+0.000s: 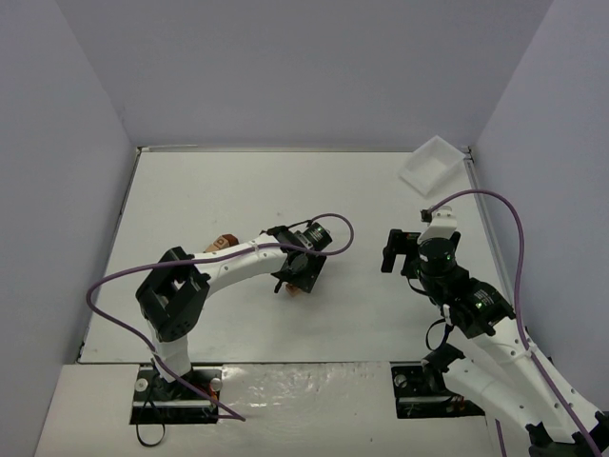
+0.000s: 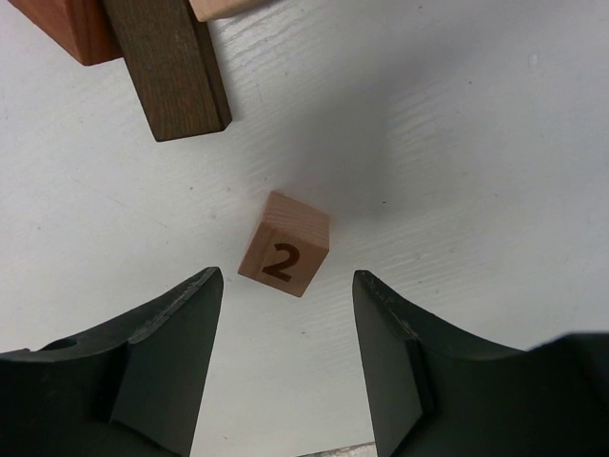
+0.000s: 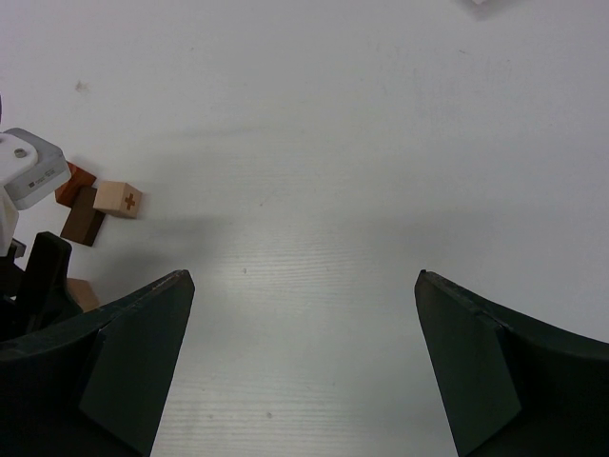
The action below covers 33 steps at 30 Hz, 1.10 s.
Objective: Build the wood block tower
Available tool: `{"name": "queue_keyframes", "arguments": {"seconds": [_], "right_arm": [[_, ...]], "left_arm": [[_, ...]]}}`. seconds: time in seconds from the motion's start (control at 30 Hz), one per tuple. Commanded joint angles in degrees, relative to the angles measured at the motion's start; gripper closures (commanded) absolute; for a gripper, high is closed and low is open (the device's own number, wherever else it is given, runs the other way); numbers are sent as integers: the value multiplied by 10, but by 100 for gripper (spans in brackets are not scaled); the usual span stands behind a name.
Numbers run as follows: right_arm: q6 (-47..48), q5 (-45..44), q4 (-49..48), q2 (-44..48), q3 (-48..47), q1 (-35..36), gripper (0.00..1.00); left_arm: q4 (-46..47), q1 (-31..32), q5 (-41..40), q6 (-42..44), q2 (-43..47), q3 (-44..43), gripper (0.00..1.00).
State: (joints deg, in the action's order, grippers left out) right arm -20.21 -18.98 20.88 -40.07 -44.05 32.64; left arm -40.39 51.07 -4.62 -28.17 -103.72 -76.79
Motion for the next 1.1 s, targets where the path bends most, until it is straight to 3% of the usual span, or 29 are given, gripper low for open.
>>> {"name": "queue_keyframes", "arguments": {"seconds": [0.0,1.07], "right_arm": [[-7,0,-22,-6,-14,-3,0],[-8,3,-22,-12,-14,-3,0]], "left_arm": [[10,-3,18,37,10,-12,47],[11,-14,34,87,-24,-34,57]]}}
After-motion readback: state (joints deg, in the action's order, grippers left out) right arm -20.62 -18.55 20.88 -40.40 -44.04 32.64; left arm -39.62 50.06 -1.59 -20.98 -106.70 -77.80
